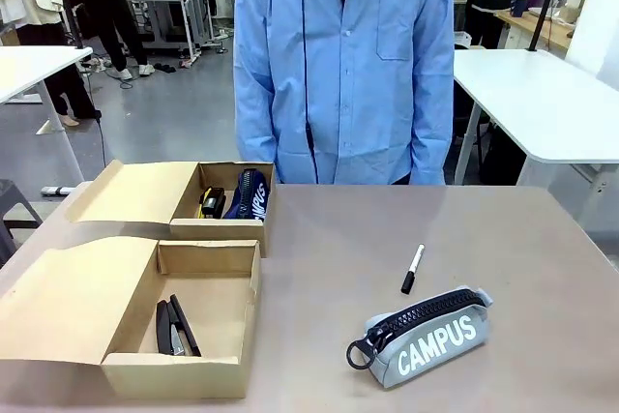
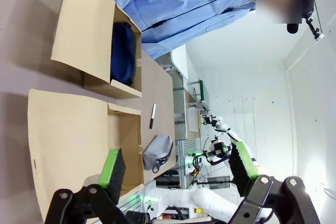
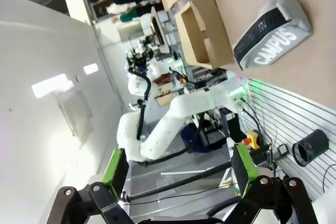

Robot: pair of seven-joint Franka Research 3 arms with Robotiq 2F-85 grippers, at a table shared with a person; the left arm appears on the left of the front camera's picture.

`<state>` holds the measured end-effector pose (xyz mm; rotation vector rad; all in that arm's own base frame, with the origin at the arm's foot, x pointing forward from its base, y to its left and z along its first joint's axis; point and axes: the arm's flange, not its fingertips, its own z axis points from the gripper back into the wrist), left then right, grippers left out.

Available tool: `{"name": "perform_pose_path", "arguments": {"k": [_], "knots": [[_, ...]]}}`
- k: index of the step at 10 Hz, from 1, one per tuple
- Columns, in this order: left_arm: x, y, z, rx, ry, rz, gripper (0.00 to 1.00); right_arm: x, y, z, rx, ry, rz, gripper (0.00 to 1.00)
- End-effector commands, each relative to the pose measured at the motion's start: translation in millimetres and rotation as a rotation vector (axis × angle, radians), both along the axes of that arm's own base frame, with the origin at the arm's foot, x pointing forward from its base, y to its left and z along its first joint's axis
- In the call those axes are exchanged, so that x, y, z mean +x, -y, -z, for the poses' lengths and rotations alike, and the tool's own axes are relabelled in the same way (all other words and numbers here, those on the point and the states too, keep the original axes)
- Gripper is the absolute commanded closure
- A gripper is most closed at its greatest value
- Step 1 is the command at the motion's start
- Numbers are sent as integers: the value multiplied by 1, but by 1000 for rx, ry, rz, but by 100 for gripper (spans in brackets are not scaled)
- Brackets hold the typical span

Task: Place items inside the box.
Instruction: Pick up a Pencil pouch or Stapler and place it inside the Mailer Box closest to the robot.

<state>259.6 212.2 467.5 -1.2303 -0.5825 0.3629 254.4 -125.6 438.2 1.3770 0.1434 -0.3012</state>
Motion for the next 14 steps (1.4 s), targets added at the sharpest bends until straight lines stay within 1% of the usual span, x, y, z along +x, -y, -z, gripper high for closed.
{"name": "perform_pose_path", "arguments": {"k": [1, 7, 8, 9, 10, 11, 12, 13, 14], "knots": [[0, 1, -1, -5, 27, 1, 0, -4, 0, -8, 5, -18, 1, 0], [0, 1, -1, -5, 27, 1, 0, -4, 0, -8, 5, -18, 1, 0], [0, 1, -1, -5, 27, 1, 0, -2, 0, -3, -3, 4, -1, 0], [0, 1, -1, -5, 27, 1, 0, 17, -40, -19, -234, 243, -346, 0], [0, 1, -1, -5, 27, 1, 0, 61, -92, -31, -483, 378, -583, 0], [0, 1, -1, -5, 27, 1, 0, 92, -127, -37, -642, 497, -657, 0], [0, 1, -1, -5, 27, 1, 0, 117, -161, -37, -770, 609, -724, 0], [0, 1, -1, -5, 27, 1, 0, 126, -179, -33, -897, 667, -776, 0], [0, 1, -1, -5, 27, 1, 0, 122, -164, -34, -652, 649, -740, 0]]}}
